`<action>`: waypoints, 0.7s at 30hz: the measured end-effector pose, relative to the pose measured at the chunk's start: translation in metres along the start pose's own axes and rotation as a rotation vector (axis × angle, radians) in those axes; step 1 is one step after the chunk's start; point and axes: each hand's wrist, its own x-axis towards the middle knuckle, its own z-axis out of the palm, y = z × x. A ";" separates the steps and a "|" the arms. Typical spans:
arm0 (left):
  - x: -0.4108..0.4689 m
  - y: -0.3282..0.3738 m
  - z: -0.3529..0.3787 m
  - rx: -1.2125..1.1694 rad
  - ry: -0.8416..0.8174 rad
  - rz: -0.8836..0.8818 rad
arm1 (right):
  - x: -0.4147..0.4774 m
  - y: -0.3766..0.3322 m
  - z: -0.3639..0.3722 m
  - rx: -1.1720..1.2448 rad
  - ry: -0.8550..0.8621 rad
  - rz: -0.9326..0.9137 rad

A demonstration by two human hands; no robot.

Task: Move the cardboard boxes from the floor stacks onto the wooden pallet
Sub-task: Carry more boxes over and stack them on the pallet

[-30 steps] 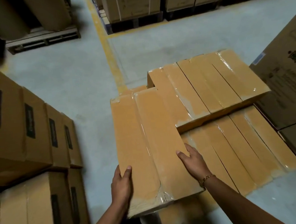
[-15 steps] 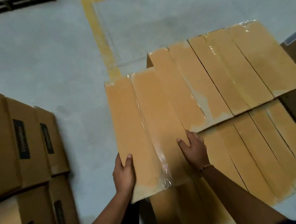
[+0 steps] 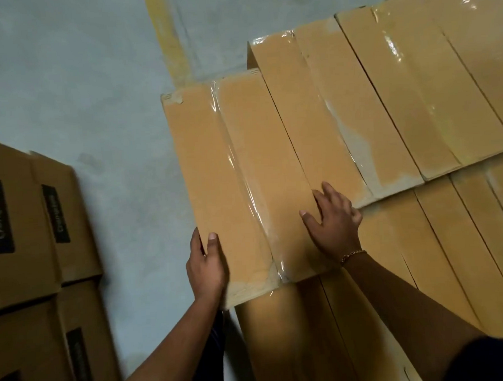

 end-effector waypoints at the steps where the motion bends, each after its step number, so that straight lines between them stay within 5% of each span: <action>1: 0.001 -0.004 0.001 0.041 -0.018 0.009 | -0.002 0.005 -0.001 0.000 0.003 -0.028; 5: 0.009 -0.017 -0.001 0.132 -0.065 0.032 | -0.006 0.026 -0.014 0.015 0.008 -0.152; 12: -0.033 -0.029 -0.025 0.479 -0.306 0.176 | -0.013 0.067 -0.030 -0.383 -0.343 -0.362; 21: -0.039 -0.044 -0.026 0.619 -0.377 0.245 | -0.016 0.065 -0.027 -0.527 -0.337 -0.409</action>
